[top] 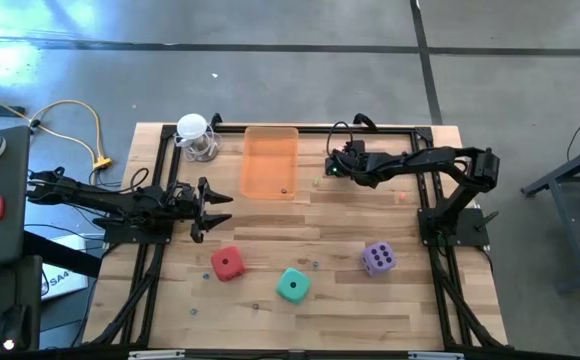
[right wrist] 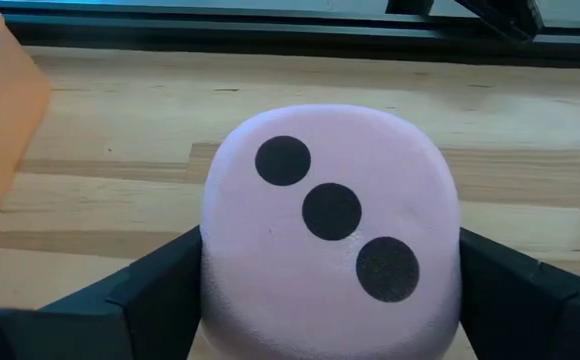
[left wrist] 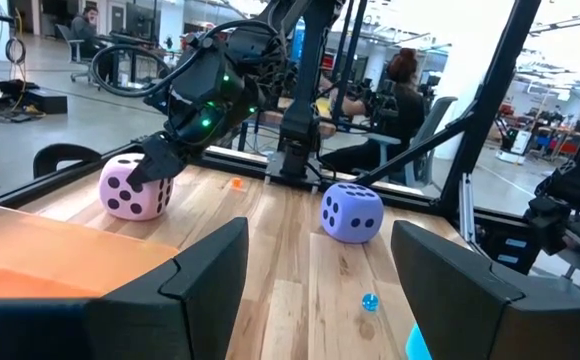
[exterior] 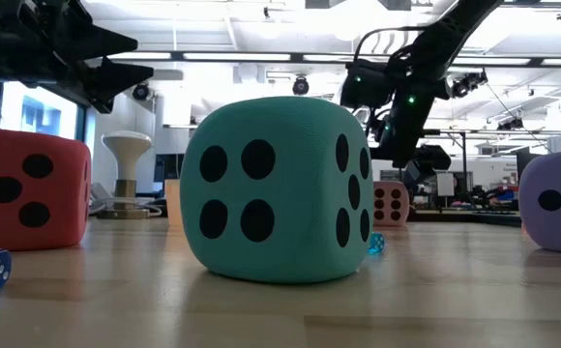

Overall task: Pick & Place Dice
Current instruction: Put the big pink die into the orange bin

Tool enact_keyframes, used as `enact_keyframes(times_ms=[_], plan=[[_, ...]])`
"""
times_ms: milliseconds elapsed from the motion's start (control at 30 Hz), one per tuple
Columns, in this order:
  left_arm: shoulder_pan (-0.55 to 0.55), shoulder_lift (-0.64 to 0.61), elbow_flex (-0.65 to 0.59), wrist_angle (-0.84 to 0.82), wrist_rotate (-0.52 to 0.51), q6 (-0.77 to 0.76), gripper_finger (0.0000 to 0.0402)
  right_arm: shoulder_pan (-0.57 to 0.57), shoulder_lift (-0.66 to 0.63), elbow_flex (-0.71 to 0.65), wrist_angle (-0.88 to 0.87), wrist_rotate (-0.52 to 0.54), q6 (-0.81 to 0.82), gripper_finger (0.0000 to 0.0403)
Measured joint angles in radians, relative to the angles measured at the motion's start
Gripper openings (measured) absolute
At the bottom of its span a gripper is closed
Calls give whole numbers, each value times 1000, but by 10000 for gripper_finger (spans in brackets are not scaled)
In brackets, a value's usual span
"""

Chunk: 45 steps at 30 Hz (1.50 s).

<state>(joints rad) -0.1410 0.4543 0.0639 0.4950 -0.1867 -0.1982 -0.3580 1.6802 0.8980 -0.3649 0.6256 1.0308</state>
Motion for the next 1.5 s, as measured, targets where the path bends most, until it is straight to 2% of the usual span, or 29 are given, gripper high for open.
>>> enact_keyframes(times_ms=[200, 333, 600, 700, 833, 1067, 1333, 1500], plan=[[0, 0, 0, -2, 0, 0, 240, 27, -62, -6, -3, -24, -77, 336], [0, 0, 0, -2, 0, 0, 240, 52, -136, -4, 74, -33, -155, 336], [0, 0, 0, -1, 0, 0, 240, 99, -169, -3, 512, -154, -395, 336], [0, 0, 0, -1, 0, 0, 240, 101, -137, 0, 703, -191, -440, 336], [0, 0, 0, -1, 0, 0, 240, 103, -73, 3, 814, -201, -485, 336], [0, 0, 0, -1, 0, 0, 240, 87, 62, 147, 799, -271, -497, 336], [0, 0, 0, -1, 0, -39, 240, 53, 202, 419, 427, -264, -539, 336], [0, 0, 0, -1, 0, -41, 240, 26, 265, 484, 368, -264, -546, 345]])
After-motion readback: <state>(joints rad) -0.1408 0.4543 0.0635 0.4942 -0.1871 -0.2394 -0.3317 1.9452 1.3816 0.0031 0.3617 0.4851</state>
